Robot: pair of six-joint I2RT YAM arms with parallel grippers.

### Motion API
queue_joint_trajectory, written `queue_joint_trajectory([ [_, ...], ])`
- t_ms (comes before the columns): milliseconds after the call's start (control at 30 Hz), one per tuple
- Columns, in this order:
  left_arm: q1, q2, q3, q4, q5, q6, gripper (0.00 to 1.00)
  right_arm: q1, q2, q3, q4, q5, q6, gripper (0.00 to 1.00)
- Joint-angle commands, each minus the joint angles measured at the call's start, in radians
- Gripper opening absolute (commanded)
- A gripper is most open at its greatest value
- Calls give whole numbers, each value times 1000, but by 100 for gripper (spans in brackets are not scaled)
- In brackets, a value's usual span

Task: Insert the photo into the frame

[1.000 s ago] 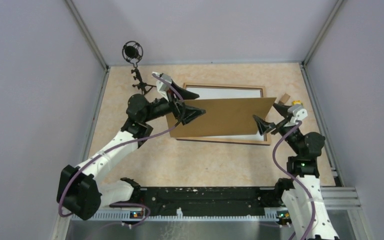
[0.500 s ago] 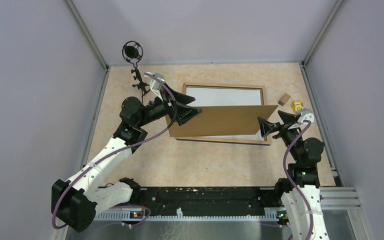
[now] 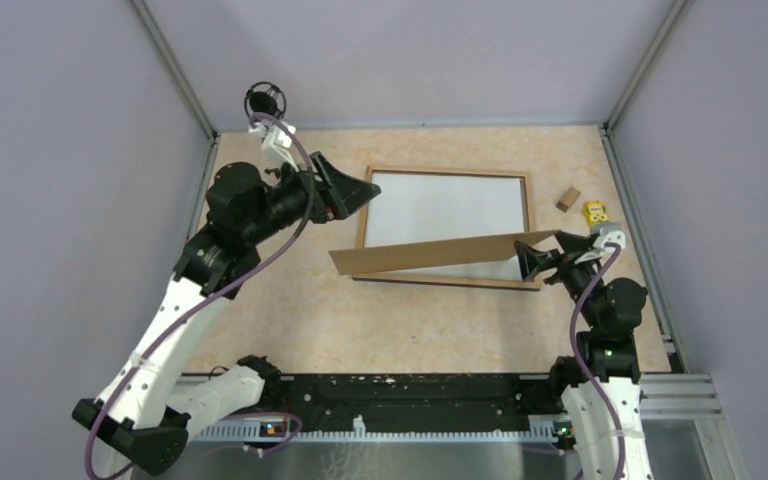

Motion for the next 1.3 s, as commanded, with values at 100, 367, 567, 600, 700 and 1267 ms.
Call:
queue_joint_trajectory([
  [100,7,-77,243,-551,-342,-38,99,10,-17,13,-25,-3,-12,99],
  [367,6,-208,-13,-660,-126,-463,98,10,-19,7,-4,-16,14,99],
  [567,7,-234,-226,-454,-126,-457,98,10,-16,-33,30,-9,35,99],
  [600,6,-233,-258,-416,-126,-458,98,10,-13,-41,37,-1,44,99],
  [700,6,-224,-357,-272,-115,-419,98,10,-3,-65,44,62,82,99],
  [1267,-38,-97,-965,453,-54,-713,86,19,644,195,-54,29,237,99],
])
